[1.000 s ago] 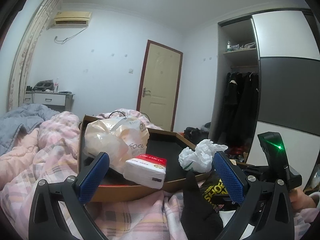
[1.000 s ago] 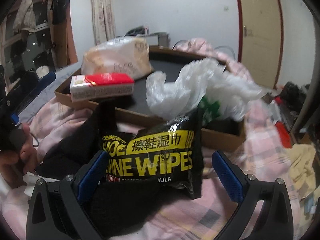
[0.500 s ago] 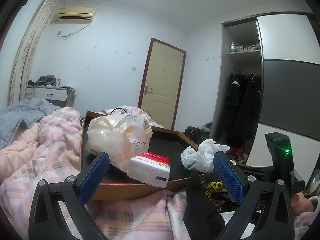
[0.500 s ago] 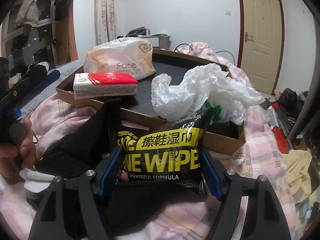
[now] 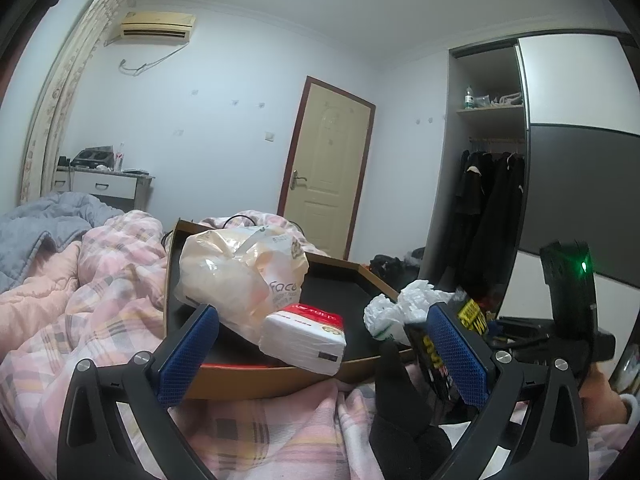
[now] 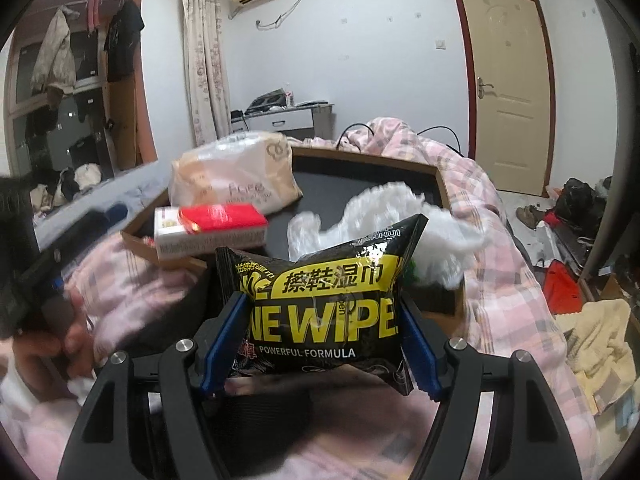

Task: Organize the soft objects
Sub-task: 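Lower the wipes pack into the tray and open the right gripper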

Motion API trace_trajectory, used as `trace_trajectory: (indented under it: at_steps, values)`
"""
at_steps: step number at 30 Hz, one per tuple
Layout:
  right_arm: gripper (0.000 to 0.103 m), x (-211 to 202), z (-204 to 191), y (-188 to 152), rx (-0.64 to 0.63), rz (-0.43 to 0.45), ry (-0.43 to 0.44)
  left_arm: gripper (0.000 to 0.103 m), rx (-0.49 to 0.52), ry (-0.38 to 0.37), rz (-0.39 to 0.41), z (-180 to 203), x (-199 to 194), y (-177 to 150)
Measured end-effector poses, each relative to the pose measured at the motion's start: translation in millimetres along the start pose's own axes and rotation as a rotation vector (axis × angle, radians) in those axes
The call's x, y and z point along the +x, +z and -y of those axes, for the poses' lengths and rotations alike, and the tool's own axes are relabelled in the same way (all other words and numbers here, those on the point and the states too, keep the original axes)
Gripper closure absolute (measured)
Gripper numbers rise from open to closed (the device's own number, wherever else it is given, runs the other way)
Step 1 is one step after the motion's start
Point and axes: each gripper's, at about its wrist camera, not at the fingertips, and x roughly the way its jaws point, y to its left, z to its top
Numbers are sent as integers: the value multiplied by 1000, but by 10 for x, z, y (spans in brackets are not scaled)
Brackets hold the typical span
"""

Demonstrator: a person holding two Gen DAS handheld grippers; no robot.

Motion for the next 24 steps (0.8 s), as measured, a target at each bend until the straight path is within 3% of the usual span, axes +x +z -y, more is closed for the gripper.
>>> trace_trajectory:
  at_steps: [8,13,18,24]
  values:
    - [32,160,4,276,60,12,101,0,-8,1,-2,-7,-2,-7]
    - [32,379,-2,199,107,11,61,0,-1,4,-2,-5,-6,-4]
    - [31,320,138,118,182,39,39,0,3,5,-3,5,6,2]
    - [30,349,194,98,218,7,42,0,6,6,-1,12,4,-10]
